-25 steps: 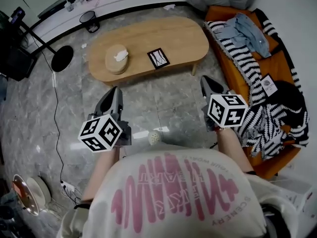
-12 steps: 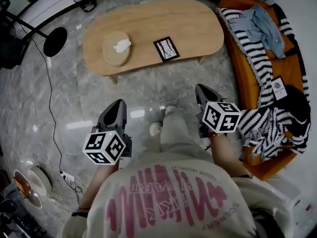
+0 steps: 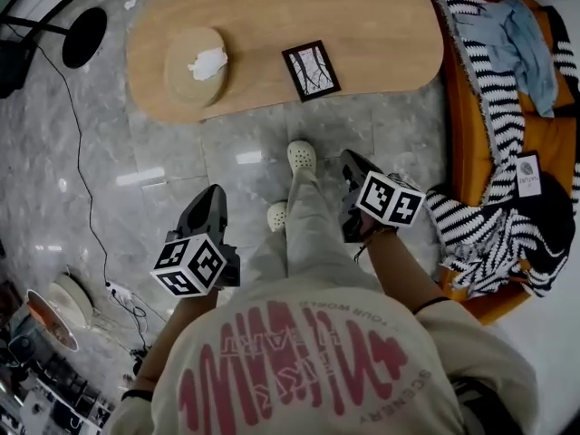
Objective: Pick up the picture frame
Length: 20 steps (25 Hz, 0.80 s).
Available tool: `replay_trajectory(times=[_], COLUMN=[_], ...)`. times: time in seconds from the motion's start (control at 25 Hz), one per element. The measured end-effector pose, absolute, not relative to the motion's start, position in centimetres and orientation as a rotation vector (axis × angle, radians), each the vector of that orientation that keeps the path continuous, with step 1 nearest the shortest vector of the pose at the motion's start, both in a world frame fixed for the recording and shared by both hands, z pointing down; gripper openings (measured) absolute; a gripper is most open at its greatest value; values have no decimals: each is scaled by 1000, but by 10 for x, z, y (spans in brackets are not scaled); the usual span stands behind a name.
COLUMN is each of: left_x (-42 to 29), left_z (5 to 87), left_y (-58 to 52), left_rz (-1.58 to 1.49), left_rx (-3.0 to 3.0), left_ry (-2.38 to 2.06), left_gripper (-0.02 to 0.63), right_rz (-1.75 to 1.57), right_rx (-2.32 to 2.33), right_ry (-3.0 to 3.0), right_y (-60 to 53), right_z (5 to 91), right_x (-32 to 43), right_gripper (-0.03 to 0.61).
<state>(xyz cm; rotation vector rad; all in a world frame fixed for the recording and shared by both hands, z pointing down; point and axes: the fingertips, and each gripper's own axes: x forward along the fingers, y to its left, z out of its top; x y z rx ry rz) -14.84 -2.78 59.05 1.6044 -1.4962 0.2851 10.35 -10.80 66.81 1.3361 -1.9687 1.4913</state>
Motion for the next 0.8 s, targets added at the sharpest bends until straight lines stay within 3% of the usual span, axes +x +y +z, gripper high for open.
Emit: replay_trajectory(times=[0.4, 0.68, 0.8], left_x=[-157, -159, -158], left_z=[645, 656, 656], left_y=[-101, -130, -124], left_rz=[404, 387, 412], left_rx=[1430, 1361, 1344], left_ry=[-1482, -1486, -1480], left_gripper=[5, 5, 5], right_rz=[2231, 2532, 2596], right_rx=[1238, 1381, 1444], right_ry=[-1826, -1553, -1505], right_y=[-192, -220, -231], right_z=[760, 811, 820], right_x=[66, 52, 49], right_gripper=[13, 367, 377])
